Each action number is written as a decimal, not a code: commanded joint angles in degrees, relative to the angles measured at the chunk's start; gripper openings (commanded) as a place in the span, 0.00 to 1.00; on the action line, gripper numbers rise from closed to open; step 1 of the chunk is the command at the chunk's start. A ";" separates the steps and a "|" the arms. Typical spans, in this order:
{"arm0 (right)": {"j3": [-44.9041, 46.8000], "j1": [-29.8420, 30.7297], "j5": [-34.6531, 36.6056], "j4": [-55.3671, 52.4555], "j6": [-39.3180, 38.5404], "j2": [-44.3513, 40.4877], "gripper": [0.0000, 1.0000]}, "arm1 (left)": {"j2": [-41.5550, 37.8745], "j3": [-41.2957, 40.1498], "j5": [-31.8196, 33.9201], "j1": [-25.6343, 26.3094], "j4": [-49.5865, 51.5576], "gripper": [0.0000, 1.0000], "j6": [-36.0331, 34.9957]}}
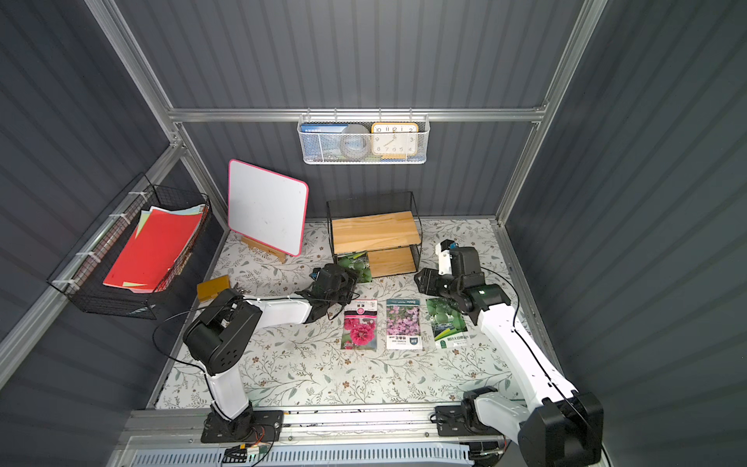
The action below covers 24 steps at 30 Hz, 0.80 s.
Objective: Take the seed bag off the shelf
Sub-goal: Pick up the seed packet from the shelf.
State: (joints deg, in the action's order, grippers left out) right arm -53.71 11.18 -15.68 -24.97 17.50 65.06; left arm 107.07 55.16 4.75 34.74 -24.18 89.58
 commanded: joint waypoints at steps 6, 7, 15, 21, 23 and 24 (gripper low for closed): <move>0.71 -0.54 -1.01 0.63 -0.09 -0.28 0.60 | 2.44 0.24 0.35 -0.72 1.43 0.66 -1.24; 0.69 -0.55 -0.97 0.58 -0.05 -0.28 0.60 | 2.78 0.47 0.18 -0.83 1.33 0.66 -1.17; 0.63 -0.94 -1.10 0.97 0.08 0.74 0.60 | 5.16 2.23 -0.36 -1.56 1.16 0.66 -1.81; 0.80 -1.15 -1.82 1.94 0.62 2.55 0.60 | 5.94 3.00 -0.36 -2.95 1.16 0.66 -2.60; 0.80 -1.25 -1.89 2.21 0.61 2.98 0.60 | 6.31 3.51 -0.41 -3.35 1.32 0.66 -2.94; 0.80 -1.33 -1.90 2.21 0.61 3.20 0.60 | 6.52 3.66 -0.48 -3.49 1.33 0.66 -3.04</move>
State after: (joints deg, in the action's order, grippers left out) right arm -53.60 10.17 -16.86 -23.57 17.78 67.70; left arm 111.81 57.65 4.49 31.86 -24.21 88.36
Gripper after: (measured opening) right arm 0.597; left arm 0.663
